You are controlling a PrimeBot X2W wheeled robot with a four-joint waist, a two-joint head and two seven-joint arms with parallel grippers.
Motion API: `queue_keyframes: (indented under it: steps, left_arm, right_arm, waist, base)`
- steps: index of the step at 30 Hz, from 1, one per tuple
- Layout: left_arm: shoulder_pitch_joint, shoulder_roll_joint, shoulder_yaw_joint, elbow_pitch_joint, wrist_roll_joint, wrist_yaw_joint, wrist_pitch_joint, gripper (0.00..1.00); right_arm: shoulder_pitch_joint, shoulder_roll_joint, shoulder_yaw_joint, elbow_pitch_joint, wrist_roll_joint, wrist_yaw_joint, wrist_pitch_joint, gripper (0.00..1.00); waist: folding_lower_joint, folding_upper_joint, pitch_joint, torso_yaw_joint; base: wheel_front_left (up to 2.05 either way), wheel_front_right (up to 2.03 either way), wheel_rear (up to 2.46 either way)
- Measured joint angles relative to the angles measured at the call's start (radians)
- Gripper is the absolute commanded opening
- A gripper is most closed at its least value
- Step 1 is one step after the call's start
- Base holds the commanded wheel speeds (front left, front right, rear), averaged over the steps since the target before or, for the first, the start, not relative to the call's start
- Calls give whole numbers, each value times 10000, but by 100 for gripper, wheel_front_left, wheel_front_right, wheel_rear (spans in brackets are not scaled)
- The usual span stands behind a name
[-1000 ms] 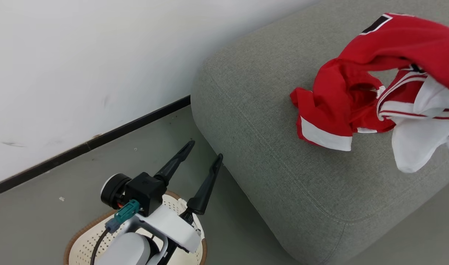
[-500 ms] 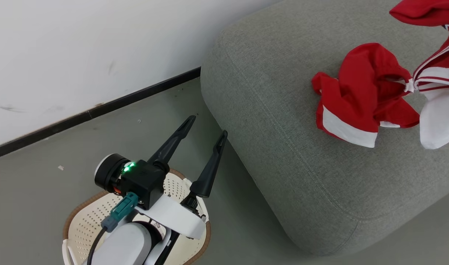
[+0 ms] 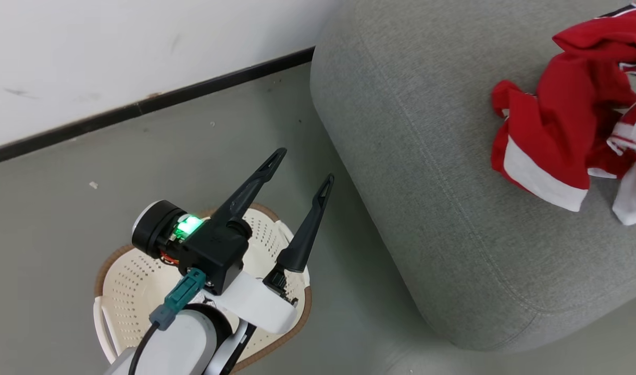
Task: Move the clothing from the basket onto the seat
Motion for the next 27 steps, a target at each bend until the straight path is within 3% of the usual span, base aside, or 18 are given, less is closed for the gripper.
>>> queue_keyframes:
  steps: [10,12,13,18,19,20,21,27]
  left_arm:
    - [-481,4,-142,-130,96,-81,272,100]
    - [-561,0,-151,-134,98,-96,274,100]
    - [-640,2,-142,-148,100,-115,274,100]
    - [-915,13,-96,-194,109,-167,276,100]
    - [-965,23,-65,-192,111,-167,276,100]
    - [-989,27,-13,-188,111,-167,274,100]
    - [-992,42,21,-176,109,-171,272,100]
    - [-992,48,35,2,104,-267,169,100]
  right_arm:
    - [-214,192,493,1099,215,0,-21,0]
    - [-254,192,585,1151,257,0,-63,14]
    - [-283,203,650,1200,336,0,-67,14]
    - [-399,245,1129,1174,704,0,-305,44]
    - [-398,290,1287,1170,748,0,-378,62]
    - [-398,345,1394,1160,809,0,-453,87]
    - [-398,368,1524,1154,869,0,-495,100]
    - [-350,155,2042,980,1258,0,-752,100]
  waist:
    - [0,0,762,316]
    - [0,0,831,334]
    - [0,0,897,348]
    - [0,0,1205,331]
    - [0,0,1248,291]
    - [0,0,1280,240]
    - [0,0,1304,182]
    - [0,0,1303,-167]
  base:
    - [0,0,0]
    - [0,0,0]
    - [0,0,0]
    - [0,0,0]
    - [0,0,0]
    - [0,0,0]
    - [0,0,0]
    - [0,0,0]
